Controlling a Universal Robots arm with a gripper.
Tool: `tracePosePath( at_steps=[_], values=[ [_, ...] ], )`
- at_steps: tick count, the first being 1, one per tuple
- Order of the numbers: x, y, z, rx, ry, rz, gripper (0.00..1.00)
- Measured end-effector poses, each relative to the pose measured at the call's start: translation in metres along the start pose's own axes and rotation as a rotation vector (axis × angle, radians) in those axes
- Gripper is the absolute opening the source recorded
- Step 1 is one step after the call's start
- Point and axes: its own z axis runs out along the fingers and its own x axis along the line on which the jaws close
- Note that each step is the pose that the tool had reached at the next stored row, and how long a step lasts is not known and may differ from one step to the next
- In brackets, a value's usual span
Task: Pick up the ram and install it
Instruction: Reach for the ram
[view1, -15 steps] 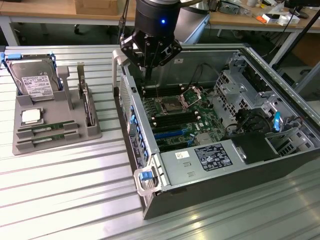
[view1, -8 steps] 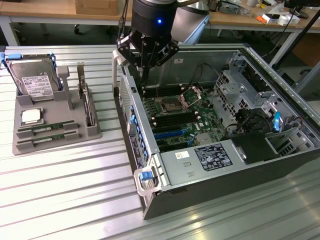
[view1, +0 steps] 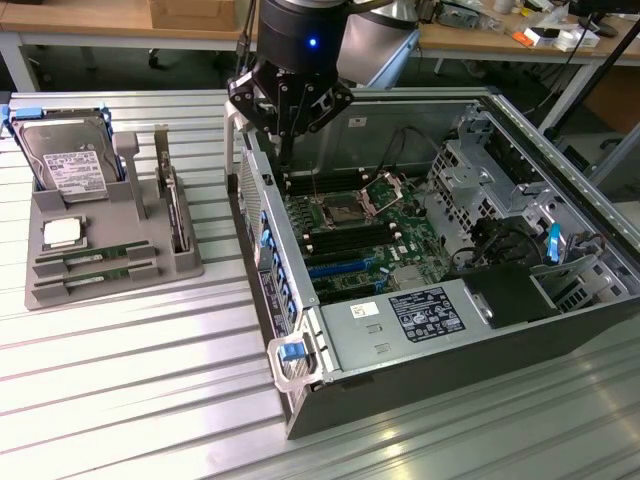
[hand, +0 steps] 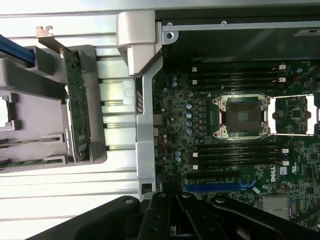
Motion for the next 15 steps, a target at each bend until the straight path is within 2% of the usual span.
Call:
tracePosePath(
  at_steps=[15],
  values=[
    [0.0096, -0.0004, -0.0002, 0.0001, 0.0001, 0.000, 0.11]
  ],
)
